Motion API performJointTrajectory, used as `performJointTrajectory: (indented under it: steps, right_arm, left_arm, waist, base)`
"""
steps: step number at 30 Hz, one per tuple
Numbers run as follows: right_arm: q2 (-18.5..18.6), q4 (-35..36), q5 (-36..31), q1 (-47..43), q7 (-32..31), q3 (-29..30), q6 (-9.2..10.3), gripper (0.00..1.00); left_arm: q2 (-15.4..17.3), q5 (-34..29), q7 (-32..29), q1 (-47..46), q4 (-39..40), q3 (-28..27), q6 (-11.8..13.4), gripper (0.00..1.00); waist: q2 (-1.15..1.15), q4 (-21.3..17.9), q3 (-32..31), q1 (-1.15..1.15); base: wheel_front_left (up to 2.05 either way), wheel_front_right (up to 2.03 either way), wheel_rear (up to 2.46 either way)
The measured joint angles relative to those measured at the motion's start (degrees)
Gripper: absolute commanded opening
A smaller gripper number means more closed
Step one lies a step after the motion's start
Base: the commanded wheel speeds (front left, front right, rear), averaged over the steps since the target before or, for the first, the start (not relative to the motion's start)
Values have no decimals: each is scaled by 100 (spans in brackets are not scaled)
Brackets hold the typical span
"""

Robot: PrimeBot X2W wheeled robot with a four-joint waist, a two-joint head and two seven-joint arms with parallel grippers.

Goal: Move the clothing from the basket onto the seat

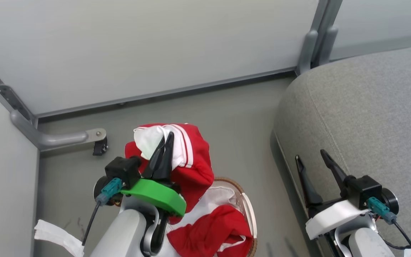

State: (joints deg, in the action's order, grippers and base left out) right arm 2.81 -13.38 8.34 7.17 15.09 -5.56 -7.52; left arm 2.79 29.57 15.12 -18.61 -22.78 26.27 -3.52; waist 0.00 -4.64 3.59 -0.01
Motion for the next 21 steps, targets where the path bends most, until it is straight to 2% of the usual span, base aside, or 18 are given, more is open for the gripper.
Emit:
performJointTrajectory:
  steps: [11,13,14,18,21]
  right_arm:
    - [1,-250,-60,-257,0,-624,1,100]
    - [31,-328,-65,-283,0,-912,1,100]
    - [85,-405,-49,-282,0,-1265,1,100]
    - [151,-626,126,-222,0,-2045,-1,100]
    - [140,-727,330,-52,0,-2313,-1,100]
  left_arm:
    - [-1,169,0,-260,827,66,86,0]
    - [0,214,0,-277,934,118,103,0]
    - [-2,241,0,-311,995,171,130,0]
    - [-2,258,0,-322,1068,347,159,0]
    - [0,268,0,-337,1090,459,186,0]
  waist:
    - [0,88,-349,0]
    - [0,120,-367,0]
    - [0,155,-376,0]
    - [0,240,-377,0]
    - [0,315,-366,0]
  base:
    - [0,0,0]
    - [0,0,0]
    - [0,0,0]
    - [0,0,0]
    - [0,0,0]
